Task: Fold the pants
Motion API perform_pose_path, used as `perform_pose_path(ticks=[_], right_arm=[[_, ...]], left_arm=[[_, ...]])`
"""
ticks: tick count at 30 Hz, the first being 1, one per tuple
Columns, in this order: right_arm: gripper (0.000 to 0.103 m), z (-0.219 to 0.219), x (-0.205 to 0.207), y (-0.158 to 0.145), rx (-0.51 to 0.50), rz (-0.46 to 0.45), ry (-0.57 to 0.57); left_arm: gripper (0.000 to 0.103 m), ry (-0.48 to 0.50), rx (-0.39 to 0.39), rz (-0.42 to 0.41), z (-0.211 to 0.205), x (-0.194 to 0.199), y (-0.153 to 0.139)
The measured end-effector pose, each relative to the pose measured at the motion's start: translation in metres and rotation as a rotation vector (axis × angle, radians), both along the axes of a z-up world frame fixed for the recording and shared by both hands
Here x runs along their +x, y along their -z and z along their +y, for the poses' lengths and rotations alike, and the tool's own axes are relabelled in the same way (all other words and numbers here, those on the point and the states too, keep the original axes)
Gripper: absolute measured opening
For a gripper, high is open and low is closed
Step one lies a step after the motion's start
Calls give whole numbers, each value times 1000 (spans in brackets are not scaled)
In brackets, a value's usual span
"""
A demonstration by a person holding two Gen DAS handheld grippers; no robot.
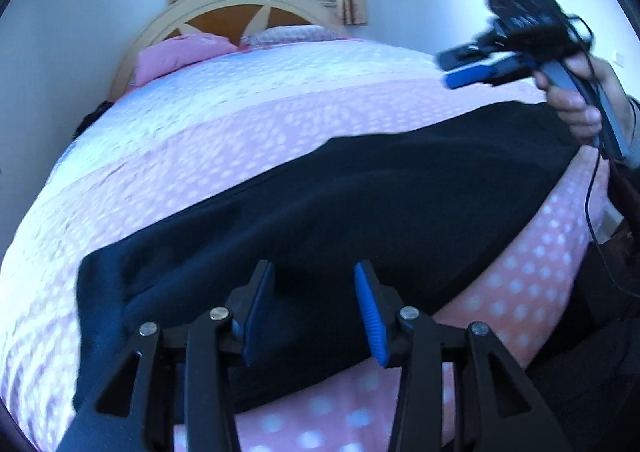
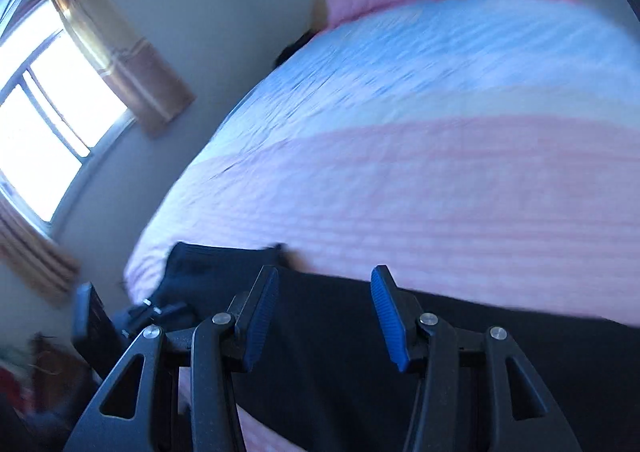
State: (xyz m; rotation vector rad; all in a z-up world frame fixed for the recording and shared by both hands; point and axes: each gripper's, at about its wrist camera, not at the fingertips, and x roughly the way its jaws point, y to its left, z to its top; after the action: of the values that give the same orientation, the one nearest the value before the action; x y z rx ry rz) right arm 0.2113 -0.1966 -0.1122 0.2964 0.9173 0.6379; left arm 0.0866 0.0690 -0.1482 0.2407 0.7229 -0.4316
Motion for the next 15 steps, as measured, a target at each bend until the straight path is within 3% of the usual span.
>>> perform_pose_path(ticks=[4, 8, 10, 11, 15], right_arm=[[50, 63, 39, 25, 15, 120, -60], [50, 103, 54, 52, -3, 221, -93], [35, 109, 54, 60, -15, 242, -82], [10, 114, 55, 59, -50, 223, -75], [7, 117, 65, 62, -100, 191, -27]], left_arm=[[46, -48, -61, 35, 20, 11, 2], [46, -72, -71, 47, 37, 20, 5], [46, -74, -83, 51, 38, 22, 4], [46, -77, -87, 52, 40, 23, 4], [46, -68, -75, 33, 41, 28, 10]])
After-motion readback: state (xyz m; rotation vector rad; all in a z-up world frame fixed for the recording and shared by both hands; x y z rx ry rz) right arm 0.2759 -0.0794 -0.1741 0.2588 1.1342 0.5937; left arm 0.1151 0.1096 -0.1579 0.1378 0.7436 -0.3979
